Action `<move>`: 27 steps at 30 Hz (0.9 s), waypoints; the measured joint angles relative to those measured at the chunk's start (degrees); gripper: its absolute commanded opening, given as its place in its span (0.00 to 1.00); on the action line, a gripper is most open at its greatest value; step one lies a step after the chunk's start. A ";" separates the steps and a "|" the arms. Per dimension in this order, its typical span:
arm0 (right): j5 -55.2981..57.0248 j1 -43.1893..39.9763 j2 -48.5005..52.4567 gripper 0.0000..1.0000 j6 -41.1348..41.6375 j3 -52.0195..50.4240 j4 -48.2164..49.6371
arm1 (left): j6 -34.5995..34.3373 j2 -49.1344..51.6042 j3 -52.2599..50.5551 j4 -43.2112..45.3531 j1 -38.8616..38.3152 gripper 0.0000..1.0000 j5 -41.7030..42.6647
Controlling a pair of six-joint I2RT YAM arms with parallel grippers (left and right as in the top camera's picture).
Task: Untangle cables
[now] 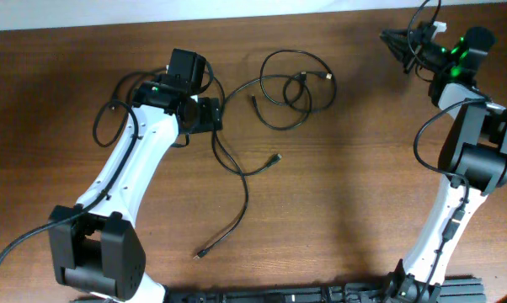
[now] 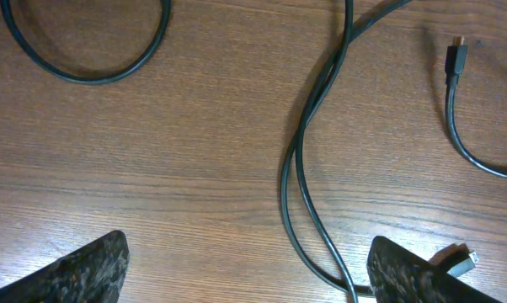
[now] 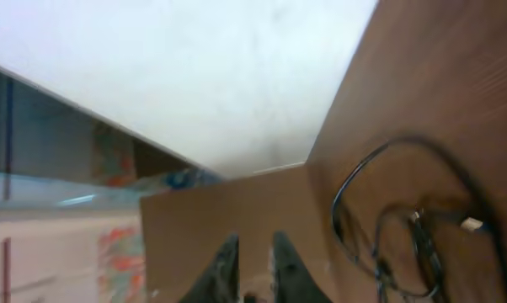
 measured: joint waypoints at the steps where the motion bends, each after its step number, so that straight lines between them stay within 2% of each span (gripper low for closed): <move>1: 1.38 0.22 0.00 0.16 -3.82 0.02 -3.34 | 0.00 0.00 0.00 -0.07 0.00 0.91 0.00; 3: 3.63 0.92 0.00 0.25 -11.43 -0.11 -12.13 | 0.00 0.00 0.00 -0.22 0.00 0.91 0.13; 5: 7.08 1.60 -0.33 0.25 -23.54 -0.11 -26.60 | 0.00 0.00 0.00 -0.17 0.00 0.91 0.17; 6: 8.81 1.64 -0.66 0.25 -27.74 0.39 -33.83 | 0.00 0.00 0.00 -0.33 0.00 0.91 0.20; 8: 12.48 1.73 -1.55 0.16 -37.90 1.49 -47.34 | 0.00 0.00 0.00 -0.24 0.00 0.91 0.17; 11: 22.58 2.14 -5.79 0.16 -56.81 6.36 -70.38 | 0.00 0.00 0.00 -0.22 0.00 0.92 0.17; 13: 29.46 3.30 -8.63 0.24 -65.18 10.38 -79.80 | 0.00 0.00 0.00 -0.26 0.00 0.91 0.20; 14: 33.44 4.72 -10.34 0.33 -70.29 12.59 -83.69 | 0.00 0.00 0.00 -0.20 0.00 0.92 0.20; 16: 38.07 8.98 -12.57 0.51 -78.14 16.04 -88.15 | 0.00 0.00 0.00 -0.17 0.00 0.92 0.17; 18: 40.15 14.97 -13.31 0.63 -86.55 17.55 -91.58 | 0.00 0.00 0.00 -0.17 0.00 0.92 0.17; 21: 41.92 23.91 -13.29 0.67 -100.28 17.25 -96.52 | 0.00 0.00 0.00 -0.20 0.00 0.93 0.15; 24: 44.30 31.74 -13.18 0.67 -108.32 17.25 -95.93 | 0.00 0.00 0.00 -0.20 0.00 0.93 -0.59; 27: 45.24 35.32 -11.67 0.67 -110.25 17.22 -90.86 | 0.00 0.00 0.00 -0.17 0.00 0.93 -0.96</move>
